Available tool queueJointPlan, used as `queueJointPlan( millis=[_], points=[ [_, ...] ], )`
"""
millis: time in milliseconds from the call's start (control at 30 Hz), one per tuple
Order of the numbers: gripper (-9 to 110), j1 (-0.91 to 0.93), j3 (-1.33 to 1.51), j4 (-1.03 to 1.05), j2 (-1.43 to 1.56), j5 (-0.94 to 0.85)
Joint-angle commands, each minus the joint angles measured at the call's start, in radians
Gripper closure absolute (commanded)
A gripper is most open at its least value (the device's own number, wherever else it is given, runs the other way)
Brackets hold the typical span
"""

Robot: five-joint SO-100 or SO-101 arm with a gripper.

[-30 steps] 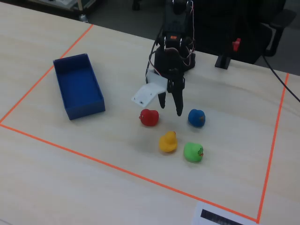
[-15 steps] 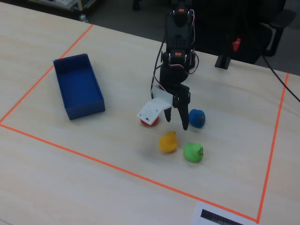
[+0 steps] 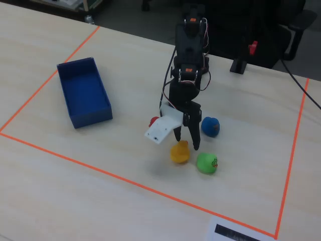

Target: Grasp yellow duck and put it into box.

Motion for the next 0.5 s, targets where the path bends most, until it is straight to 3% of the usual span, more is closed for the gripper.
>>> queueJointPlan(
  millis=[0, 133, 300, 467],
  points=[
    [69, 0.038, -0.072, -0.023, -0.005, -0.023],
    [74, 0.057, -0.078, -0.038, -0.034, -0.037],
    [99, 0.061, -0.037, -0.069, -0.048, -0.041],
    [101, 0.048, -0.005, -0.074, -0.037, -0.035]
  ],
)
